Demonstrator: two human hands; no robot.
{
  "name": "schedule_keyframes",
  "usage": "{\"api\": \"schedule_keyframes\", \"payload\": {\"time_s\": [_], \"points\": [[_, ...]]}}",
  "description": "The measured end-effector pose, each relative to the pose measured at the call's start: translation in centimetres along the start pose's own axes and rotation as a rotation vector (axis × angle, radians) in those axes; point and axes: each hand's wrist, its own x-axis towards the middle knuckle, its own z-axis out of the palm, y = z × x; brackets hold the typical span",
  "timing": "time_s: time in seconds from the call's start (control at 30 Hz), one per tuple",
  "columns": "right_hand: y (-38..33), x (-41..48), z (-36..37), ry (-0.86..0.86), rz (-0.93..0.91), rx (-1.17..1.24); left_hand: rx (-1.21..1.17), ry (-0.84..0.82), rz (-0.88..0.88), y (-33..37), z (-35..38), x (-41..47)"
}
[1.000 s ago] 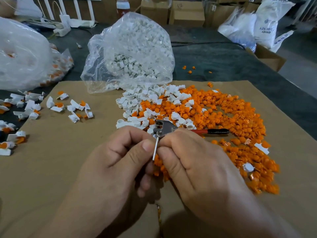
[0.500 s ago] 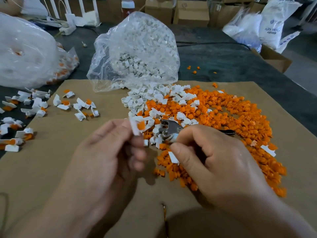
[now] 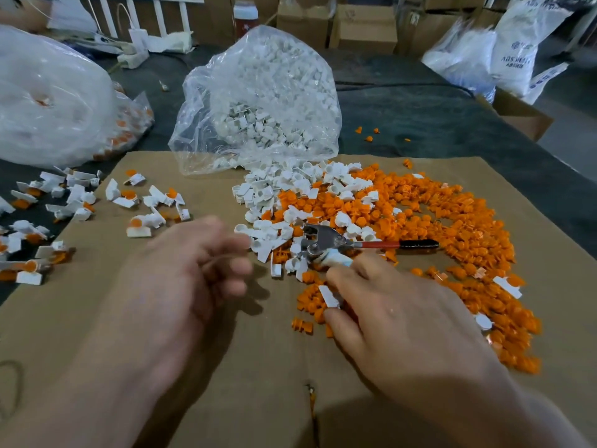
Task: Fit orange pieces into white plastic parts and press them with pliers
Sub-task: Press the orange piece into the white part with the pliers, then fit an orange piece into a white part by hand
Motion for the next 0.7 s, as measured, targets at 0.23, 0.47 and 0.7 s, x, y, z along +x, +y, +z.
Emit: {"api": "schedule_keyframes", "payload": {"time_s": [0.23, 0.47, 0.7], "points": [[-0.3, 0.6, 0.3, 0.026, 0.007, -0.005, 1.169, -0.316, 0.518, -1.6, 1.4, -3.4], [0.1, 0.7, 0.3, 0.194, 0.021, 0.096, 1.148, -0.269, 0.540, -1.2, 1.7, -3.4], [-0.4, 0.4, 0.3, 0.356, -0.192, 0.313, 0.582, -0.316, 0.189, -1.1, 2.1, -3.9]]}}
